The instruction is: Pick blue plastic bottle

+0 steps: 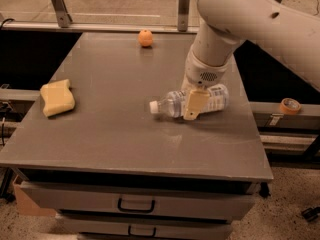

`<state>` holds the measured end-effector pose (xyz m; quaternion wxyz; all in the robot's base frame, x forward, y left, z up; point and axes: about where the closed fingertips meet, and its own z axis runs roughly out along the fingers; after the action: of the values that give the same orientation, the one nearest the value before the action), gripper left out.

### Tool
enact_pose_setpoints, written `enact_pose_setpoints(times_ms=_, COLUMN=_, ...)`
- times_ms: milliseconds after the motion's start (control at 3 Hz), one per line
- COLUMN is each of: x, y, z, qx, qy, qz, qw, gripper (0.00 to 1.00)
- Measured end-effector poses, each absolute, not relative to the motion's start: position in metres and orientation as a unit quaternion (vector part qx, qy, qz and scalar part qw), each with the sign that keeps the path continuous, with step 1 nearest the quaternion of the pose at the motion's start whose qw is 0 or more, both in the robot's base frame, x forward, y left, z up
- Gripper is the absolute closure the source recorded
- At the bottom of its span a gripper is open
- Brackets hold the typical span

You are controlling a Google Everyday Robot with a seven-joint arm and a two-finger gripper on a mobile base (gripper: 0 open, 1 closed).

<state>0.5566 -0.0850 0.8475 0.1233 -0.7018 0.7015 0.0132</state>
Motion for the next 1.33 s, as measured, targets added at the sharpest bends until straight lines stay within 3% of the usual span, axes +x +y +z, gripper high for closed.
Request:
enact_pose_setpoints(times_ms=667, x=0.554, y=-0.064, z=0.889, qx=-0.707, qy=0.688, qz=0.039, qw=0.159, gripper=0.88)
enact_pose_setpoints(times_ms=1000, x=0.543, y=-0.039, z=0.934, qx=-0.712, qy=0.663, qz=0.099, qw=0.207, gripper=1.00)
enact_pose_setpoints(times_ms=1333, x=0.525, y=0.003, z=0.986, qx=-0.710, qy=0.629, qz=0.188, qw=0.255, gripper=1.00)
